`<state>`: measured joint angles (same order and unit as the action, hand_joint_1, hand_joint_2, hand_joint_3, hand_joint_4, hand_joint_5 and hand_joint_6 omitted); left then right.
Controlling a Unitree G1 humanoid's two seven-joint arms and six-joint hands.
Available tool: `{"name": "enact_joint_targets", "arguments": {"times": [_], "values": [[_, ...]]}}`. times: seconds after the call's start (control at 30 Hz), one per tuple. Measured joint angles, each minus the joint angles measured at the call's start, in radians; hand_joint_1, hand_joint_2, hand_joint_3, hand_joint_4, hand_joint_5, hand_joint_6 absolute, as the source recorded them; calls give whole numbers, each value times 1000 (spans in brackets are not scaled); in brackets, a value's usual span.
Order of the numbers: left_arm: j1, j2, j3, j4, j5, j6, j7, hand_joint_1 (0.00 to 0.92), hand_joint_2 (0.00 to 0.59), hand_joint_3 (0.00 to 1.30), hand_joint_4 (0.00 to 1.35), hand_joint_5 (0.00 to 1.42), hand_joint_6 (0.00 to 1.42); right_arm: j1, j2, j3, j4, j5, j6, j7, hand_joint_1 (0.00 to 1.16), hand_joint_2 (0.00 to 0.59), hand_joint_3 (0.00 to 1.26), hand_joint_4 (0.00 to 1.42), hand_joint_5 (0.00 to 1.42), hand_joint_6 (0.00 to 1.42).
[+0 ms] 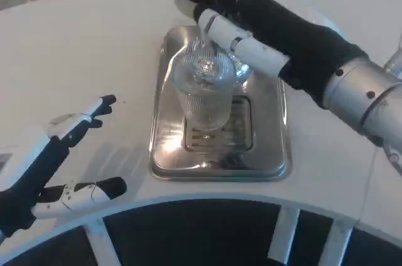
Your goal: Grasp the cup under the faucet to collect the drink, then remove the cup.
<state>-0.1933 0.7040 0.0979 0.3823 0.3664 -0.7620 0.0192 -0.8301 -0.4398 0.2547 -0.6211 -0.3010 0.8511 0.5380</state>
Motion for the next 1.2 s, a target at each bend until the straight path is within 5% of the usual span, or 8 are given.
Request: {"name": "enact_joint_targets", "arguments": {"times": [0.27,0.43,0.73,1.2], "values": [[0,0,0,-2,-1,14,-1,0,62,106,133,219,137,-16,-82,92,-14,-76,-59,10,0,525,0,0,0,0],[0,-1,-1,-2,-3,22,-2,0,63,108,133,219,140,-15,-102,120,-15,-116,-97,20,0,526,0,0,0,0],[-7,-22,-6,-3,-29,79,-47,11,23,0,1,186,138,9,-113,116,-15,-144,-158,28,0,524,0,0,0,0],[-80,-159,-30,-98,-83,295,-94,192,24,0,0,213,194,35,-98,93,-17,-153,-177,29,0,536,0,0,0,0]]}}
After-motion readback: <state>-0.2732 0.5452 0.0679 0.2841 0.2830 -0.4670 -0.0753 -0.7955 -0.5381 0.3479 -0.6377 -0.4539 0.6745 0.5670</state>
